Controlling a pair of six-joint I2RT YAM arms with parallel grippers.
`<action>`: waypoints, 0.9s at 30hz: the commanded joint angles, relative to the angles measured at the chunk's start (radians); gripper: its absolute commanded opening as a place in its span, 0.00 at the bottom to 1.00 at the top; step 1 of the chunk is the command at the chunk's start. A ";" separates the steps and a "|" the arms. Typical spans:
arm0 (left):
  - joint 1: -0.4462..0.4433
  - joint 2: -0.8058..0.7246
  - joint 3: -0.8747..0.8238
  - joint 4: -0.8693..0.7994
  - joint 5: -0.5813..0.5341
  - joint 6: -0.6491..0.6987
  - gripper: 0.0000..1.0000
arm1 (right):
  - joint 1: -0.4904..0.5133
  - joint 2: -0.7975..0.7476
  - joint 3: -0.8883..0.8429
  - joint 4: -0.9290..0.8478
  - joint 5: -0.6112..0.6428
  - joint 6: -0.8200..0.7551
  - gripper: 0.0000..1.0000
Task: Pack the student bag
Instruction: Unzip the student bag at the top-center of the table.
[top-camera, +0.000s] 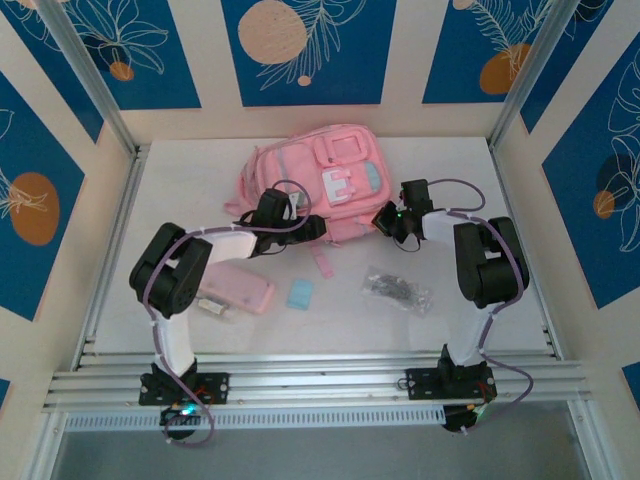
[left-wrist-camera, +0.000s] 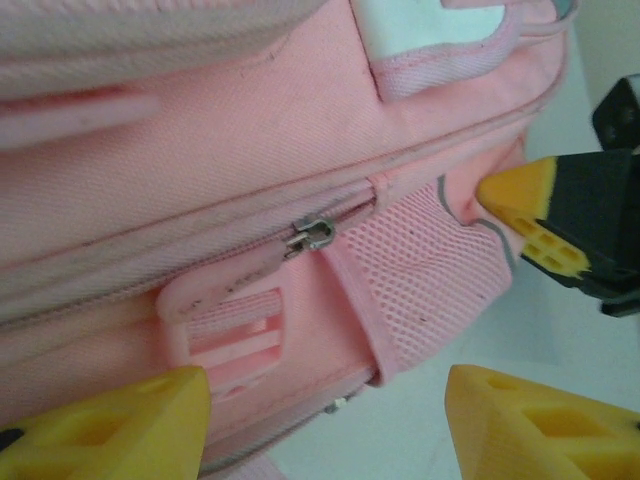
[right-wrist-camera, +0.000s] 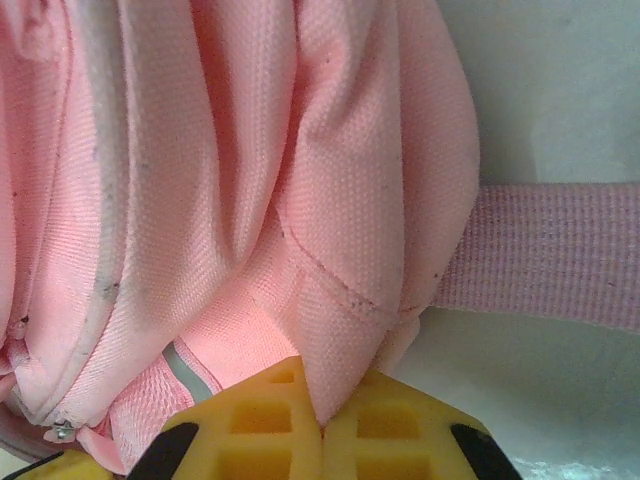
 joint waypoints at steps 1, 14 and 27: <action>0.005 -0.043 -0.004 -0.038 -0.182 0.106 0.64 | 0.013 -0.029 -0.023 -0.027 -0.038 -0.009 0.00; 0.005 0.120 0.057 0.225 0.010 0.110 0.52 | 0.028 -0.007 -0.009 -0.015 -0.064 -0.014 0.00; 0.007 0.135 0.073 0.271 0.085 0.144 0.40 | 0.032 0.012 0.007 -0.037 -0.069 -0.025 0.00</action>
